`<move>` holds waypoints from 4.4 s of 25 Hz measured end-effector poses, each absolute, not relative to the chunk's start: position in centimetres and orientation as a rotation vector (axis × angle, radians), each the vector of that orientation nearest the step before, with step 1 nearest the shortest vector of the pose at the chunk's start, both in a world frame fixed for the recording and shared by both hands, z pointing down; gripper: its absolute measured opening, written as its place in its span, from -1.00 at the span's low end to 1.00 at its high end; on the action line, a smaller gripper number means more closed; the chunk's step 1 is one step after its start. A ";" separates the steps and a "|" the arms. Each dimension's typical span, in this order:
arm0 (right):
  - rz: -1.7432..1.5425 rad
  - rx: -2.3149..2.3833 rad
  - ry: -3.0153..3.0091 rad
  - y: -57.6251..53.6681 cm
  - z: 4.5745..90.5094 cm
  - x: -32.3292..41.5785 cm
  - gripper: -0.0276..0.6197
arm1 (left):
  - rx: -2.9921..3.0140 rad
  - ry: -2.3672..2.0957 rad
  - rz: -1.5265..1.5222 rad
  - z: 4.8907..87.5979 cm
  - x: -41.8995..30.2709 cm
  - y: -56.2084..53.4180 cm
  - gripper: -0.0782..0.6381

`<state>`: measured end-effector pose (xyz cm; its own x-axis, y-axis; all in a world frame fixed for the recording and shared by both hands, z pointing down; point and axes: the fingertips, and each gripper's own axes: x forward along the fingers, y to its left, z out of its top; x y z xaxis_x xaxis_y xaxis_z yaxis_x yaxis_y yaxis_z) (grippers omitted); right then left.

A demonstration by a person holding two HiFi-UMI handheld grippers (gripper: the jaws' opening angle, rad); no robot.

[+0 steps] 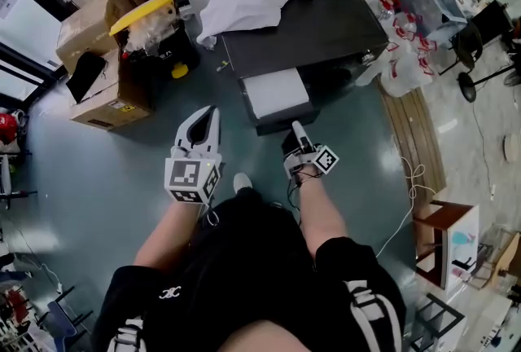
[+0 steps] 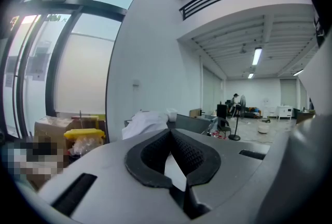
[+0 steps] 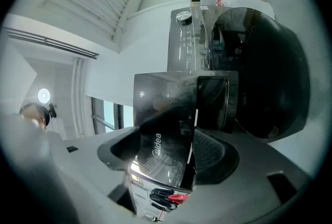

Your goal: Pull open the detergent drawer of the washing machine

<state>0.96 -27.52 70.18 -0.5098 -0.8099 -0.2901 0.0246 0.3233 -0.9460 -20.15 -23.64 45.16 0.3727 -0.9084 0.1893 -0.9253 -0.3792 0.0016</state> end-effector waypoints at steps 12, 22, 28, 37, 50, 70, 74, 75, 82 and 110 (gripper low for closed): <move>-1.313 -0.695 1.772 -23.1 70.3 2.5 0.01 | 2.505 -1.719 0.231 44.5 -19.8 -18.3 -0.78; -1.352 -0.737 1.764 -19.8 71.4 4.0 0.01 | 2.514 -1.721 0.207 44.1 -18.4 -15.2 -0.77; -1.351 -0.734 1.770 -18.1 71.4 4.6 0.00 | 2.491 -1.751 0.207 44.2 -18.6 -13.5 -0.77; -1.366 -0.749 1.762 -16.3 71.9 5.1 -0.02 | 2.471 -1.777 0.199 44.3 -19.0 -11.3 -0.78; -1.385 -0.824 1.722 -15.5 72.8 5.7 -0.09 | 2.463 -1.779 0.204 44.9 -19.2 -10.0 -0.77; -1.262 -1.392 2.451 -12.4 72.9 7.4 -0.33 | 2.476 -1.723 0.148 45.2 -16.2 -10.7 -0.77; -0.927 -1.630 2.573 -12.9 67.4 10.3 -0.33 | 2.476 -1.702 0.117 45.0 -15.3 -11.1 -0.78; -0.829 -1.680 2.590 -13.2 65.5 10.9 -0.33 | 2.474 -1.696 0.109 44.9 -15.1 -11.2 -0.78; -0.122 -1.868 2.566 -14.4 50.7 12.7 -0.47 | 2.494 -1.678 0.091 44.5 -13.3 -11.4 -0.77; 0.331 -1.838 2.434 -14.4 36.7 9.5 -0.91 | 2.619 -1.667 0.074 40.2 -10.4 -13.9 -0.77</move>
